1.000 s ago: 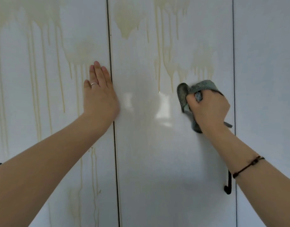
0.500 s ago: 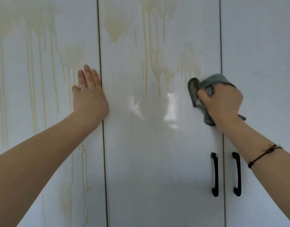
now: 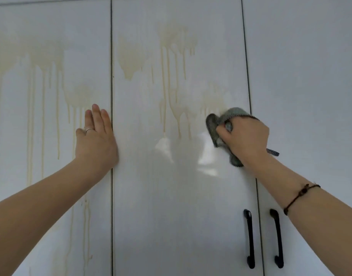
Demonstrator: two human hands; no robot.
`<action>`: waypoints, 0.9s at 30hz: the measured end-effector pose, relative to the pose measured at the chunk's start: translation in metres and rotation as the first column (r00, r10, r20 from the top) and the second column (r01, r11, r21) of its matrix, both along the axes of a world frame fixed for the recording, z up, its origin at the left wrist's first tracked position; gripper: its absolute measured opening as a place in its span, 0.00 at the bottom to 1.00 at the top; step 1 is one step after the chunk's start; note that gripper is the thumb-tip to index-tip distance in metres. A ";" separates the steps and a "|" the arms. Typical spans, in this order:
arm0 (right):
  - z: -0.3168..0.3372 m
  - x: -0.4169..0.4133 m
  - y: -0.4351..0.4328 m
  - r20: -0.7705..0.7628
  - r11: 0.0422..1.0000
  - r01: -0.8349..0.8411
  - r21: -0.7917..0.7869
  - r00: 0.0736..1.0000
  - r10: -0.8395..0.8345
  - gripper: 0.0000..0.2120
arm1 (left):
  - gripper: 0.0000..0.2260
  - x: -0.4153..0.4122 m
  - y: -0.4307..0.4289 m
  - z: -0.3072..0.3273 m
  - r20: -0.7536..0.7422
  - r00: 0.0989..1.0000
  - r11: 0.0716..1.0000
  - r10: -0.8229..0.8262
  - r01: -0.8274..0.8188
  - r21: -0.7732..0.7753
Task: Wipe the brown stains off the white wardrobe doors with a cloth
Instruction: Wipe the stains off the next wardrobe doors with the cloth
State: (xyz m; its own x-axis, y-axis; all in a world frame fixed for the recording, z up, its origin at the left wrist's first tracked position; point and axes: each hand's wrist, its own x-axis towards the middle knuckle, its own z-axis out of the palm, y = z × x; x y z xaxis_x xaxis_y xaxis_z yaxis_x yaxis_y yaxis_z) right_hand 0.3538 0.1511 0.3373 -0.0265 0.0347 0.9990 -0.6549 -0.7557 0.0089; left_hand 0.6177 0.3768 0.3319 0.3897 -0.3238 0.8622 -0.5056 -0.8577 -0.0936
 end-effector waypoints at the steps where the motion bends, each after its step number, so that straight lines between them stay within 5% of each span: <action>1: 0.013 0.002 0.002 0.082 0.998 -0.018 0.068 0.997 0.012 0.21 | 0.34 -0.001 0.001 0.000 -0.003 1.000 1.000 0.007 -0.007 0.000; 4: 0.015 0.013 0.010 0.160 0.993 -0.044 0.108 0.987 0.026 0.19 | 0.35 -0.002 0.001 0.001 -0.018 1.000 1.000 0.019 -0.019 0.003; 9: -0.058 0.028 0.018 -0.305 0.971 -0.088 -0.221 0.952 0.017 0.16 | 0.36 -0.003 0.001 0.000 -0.012 0.999 0.999 0.032 -0.032 0.019; 12: -0.069 0.015 0.004 -0.430 0.945 -0.077 -0.318 0.900 -0.071 0.21 | 0.36 -0.002 0.002 0.000 0.015 1.000 0.999 0.027 -0.028 0.029; 15: -0.034 -0.003 -0.011 -0.315 0.947 0.006 -0.322 0.942 -0.113 0.20 | 0.35 0.000 0.001 -0.002 0.018 1.000 0.999 0.023 -0.023 0.029; 18: 0.023 -0.010 -0.016 -0.025 0.988 0.084 -0.129 0.996 -0.088 0.22 | 0.35 0.005 0.000 -0.002 0.039 0.999 0.999 0.021 -0.022 0.027; 22: 0.066 0.007 -0.005 0.239 0.997 -0.041 0.068 0.971 0.023 0.18 | 0.36 0.004 0.001 -0.003 0.032 0.999 0.999 0.024 -0.025 0.029; 24: 0.065 0.020 0.010 0.236 0.996 -0.054 0.071 0.971 0.036 0.18 | 0.36 0.002 0.002 -0.003 0.027 0.999 0.999 0.027 -0.028 0.034; 27: 0.029 0.041 0.034 0.000 0.998 0.001 -0.056 1.000 -0.001 0.20 | 0.37 0.000 0.002 -0.002 0.025 0.999 0.999 0.026 -0.027 0.037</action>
State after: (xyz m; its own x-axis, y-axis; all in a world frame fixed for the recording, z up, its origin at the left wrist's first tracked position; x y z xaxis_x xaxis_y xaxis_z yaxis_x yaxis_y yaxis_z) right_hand 0.3945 0.1847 0.3660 -0.0262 0.0907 0.9955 -0.6556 -0.7533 0.0514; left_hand 0.6175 0.3793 0.3297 0.3771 -0.3459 0.8591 -0.4800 -0.8663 -0.1381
